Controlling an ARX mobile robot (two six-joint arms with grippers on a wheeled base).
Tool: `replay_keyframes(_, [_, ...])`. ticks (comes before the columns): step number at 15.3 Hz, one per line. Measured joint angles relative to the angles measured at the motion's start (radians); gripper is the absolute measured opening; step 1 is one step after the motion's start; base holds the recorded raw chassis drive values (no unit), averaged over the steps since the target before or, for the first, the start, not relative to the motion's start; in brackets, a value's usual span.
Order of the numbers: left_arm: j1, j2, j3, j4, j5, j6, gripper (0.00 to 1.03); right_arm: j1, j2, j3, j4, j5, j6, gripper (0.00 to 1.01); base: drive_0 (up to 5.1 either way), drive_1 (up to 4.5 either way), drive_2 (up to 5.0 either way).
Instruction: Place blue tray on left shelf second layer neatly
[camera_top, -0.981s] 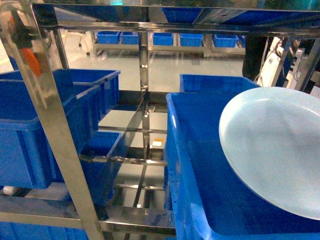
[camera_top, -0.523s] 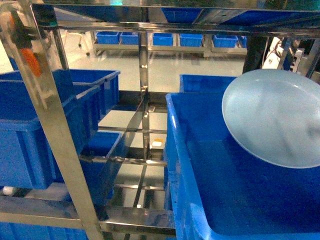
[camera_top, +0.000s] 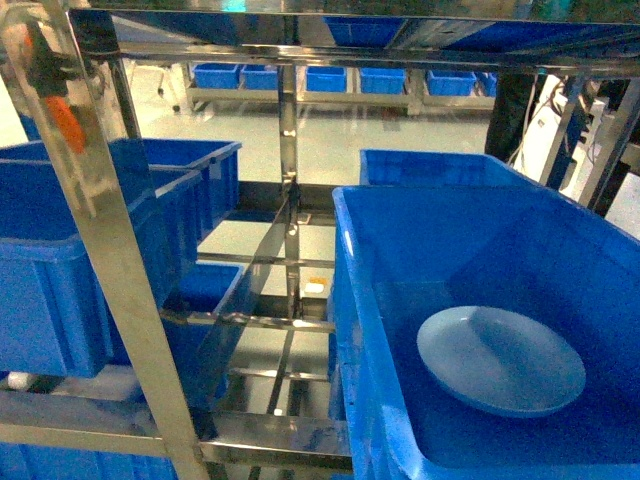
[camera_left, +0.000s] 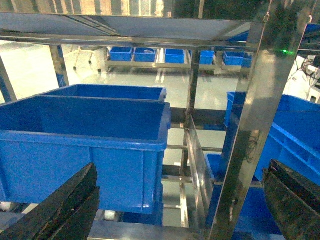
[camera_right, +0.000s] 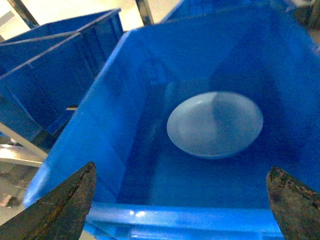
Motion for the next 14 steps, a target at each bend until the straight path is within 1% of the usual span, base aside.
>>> replay_keyframes(1, [0.000, 0.000, 0.000, 0.000, -0.001, 0.000, 0.98, -0.029, -0.251, 0.047, -0.232, 0.047, -0.065, 0.97, 0.0, 0.00, 0.0])
replay_keyframes(2, [0.000, 0.000, 0.000, 0.000, 0.000, 0.000, 0.98, -0.122, -0.472, 0.082, -0.422, 0.113, -0.177, 0.98, 0.0, 0.00, 0.0])
replay_keyframes(3, [0.000, 0.000, 0.000, 0.000, 0.000, 0.000, 0.98, -0.177, -0.554, 0.053, -0.511, 0.169, -0.275, 0.98, 0.0, 0.00, 0.0])
replay_keyframes(4, [0.000, 0.000, 0.000, -0.001, -0.002, 0.000, 0.98, -0.173, -0.562, -0.008, -0.536, 0.178, -0.354, 0.97, 0.0, 0.00, 0.0])
replay_keyframes(5, [0.000, 0.000, 0.000, 0.001, 0.003, 0.000, 0.98, -0.115, -0.614, -0.091, -0.380, 0.201, -0.339, 0.89, 0.0, 0.00, 0.0])
replay_keyframes(6, [0.000, 0.000, 0.000, -0.002, -0.001, 0.000, 0.98, -0.063, -0.724, -0.134, -0.268, 0.187, -0.300, 0.78, 0.0, 0.00, 0.0])
replay_keyframes(7, [0.001, 0.000, 0.000, 0.000, -0.003, 0.000, 0.98, -0.068, -0.724, -0.127, -0.218, 0.194, -0.263, 0.65, 0.0, 0.00, 0.0])
replay_keyframes(8, [0.001, 0.000, 0.000, -0.002, -0.002, 0.000, 0.98, -0.075, -0.732, -0.133, -0.244, 0.195, -0.245, 0.53, 0.0, 0.00, 0.0])
replay_keyframes(9, [0.001, 0.000, 0.000, 0.000, 0.003, 0.000, 0.98, -0.075, -0.732, -0.133, -0.236, 0.195, -0.237, 0.41, 0.0, 0.00, 0.0])
replay_keyframes(10, [0.001, 0.000, 0.000, -0.001, -0.001, 0.000, 0.98, -0.075, -0.732, -0.133, -0.236, 0.197, -0.233, 0.32, 0.0, 0.00, 0.0])
replay_keyframes(12, [0.001, 0.000, 0.000, 0.000, 0.000, 0.000, 0.98, -0.075, -0.732, -0.133, -0.235, 0.196, -0.230, 0.08, 0.0, 0.00, 0.0])
replay_keyframes(13, [0.001, 0.000, 0.000, 0.000, 0.000, 0.000, 0.98, -0.075, -0.732, -0.133, -0.236, 0.196, -0.229, 0.02, 0.0, 0.00, 0.0])
replay_keyframes(14, [0.001, 0.000, 0.000, 0.000, 0.000, 0.000, 0.98, -0.075, -0.732, -0.133, -0.236, 0.196, -0.227, 0.02, 0.0, 0.00, 0.0])
